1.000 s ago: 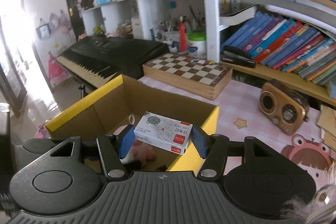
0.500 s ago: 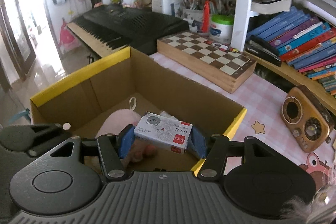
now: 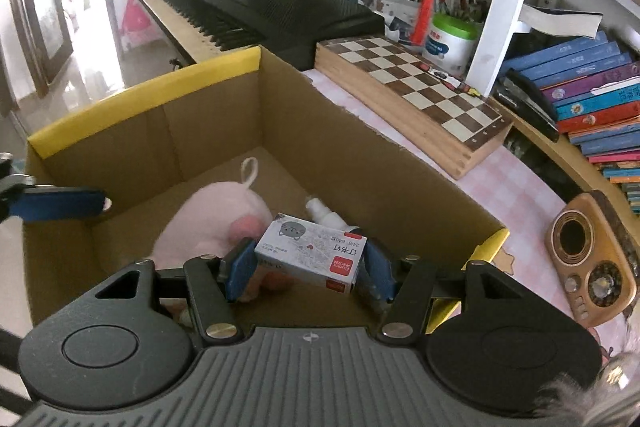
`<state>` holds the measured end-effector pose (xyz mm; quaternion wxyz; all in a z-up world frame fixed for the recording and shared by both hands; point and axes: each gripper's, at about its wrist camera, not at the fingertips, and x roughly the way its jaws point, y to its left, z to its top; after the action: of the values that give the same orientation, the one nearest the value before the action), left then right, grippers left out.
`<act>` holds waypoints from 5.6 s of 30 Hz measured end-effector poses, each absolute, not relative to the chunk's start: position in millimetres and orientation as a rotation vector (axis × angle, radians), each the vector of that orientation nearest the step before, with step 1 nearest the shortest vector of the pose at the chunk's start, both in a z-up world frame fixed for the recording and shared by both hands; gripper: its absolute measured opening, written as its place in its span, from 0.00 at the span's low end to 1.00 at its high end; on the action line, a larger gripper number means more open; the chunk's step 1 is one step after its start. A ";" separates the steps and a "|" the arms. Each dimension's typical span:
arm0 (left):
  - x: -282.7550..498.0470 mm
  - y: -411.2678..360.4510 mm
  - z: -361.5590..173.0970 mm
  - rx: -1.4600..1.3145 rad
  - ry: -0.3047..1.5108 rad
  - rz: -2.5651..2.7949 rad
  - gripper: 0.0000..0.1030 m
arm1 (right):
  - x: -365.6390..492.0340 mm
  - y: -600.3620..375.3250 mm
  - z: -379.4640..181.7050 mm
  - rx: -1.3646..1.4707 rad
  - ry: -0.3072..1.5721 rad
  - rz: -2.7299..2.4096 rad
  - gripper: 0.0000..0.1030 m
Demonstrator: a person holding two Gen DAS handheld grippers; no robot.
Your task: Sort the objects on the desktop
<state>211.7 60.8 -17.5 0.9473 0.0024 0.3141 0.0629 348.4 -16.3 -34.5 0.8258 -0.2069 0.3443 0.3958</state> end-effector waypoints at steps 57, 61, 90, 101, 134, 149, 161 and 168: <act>48.2 44.6 8.4 -0.002 0.498 -0.088 0.89 | 89.3 -158.6 -8.5 0.005 0.631 0.260 0.70; 39.8 42.1 4.9 0.007 0.515 -0.095 0.92 | 79.4 -152.6 -12.9 -0.012 0.661 0.281 0.74; 38.9 11.1 -10.3 0.040 0.598 -0.251 0.94 | 46.5 -181.5 -31.0 0.023 0.752 0.151 0.82; 62.5 -21.4 -13.9 0.072 0.617 -0.352 0.94 | 54.5 -209.8 -33.2 0.054 0.763 0.057 0.83; 156.7 -119.8 -27.0 0.109 0.675 -0.450 0.94 | 140.1 -305.3 -40.9 0.084 0.811 -0.035 0.83; 214.7 -154.2 -30.5 0.084 0.718 -0.302 0.94 | 226.7 -346.1 -50.4 0.075 0.818 0.093 0.83; 280.5 -165.6 -44.9 0.030 0.737 -0.153 0.94 | 306.1 -377.3 -64.6 0.039 0.762 0.105 0.83; 317.7 -165.5 -57.9 0.014 0.746 -0.081 0.94 | 348.3 -386.6 -81.3 -0.014 0.740 0.091 0.87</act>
<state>317.7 -165.5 -57.9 0.9305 0.0070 0.3641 -0.0393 348.3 -386.6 -81.3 0.9313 -0.0068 0.3615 0.0443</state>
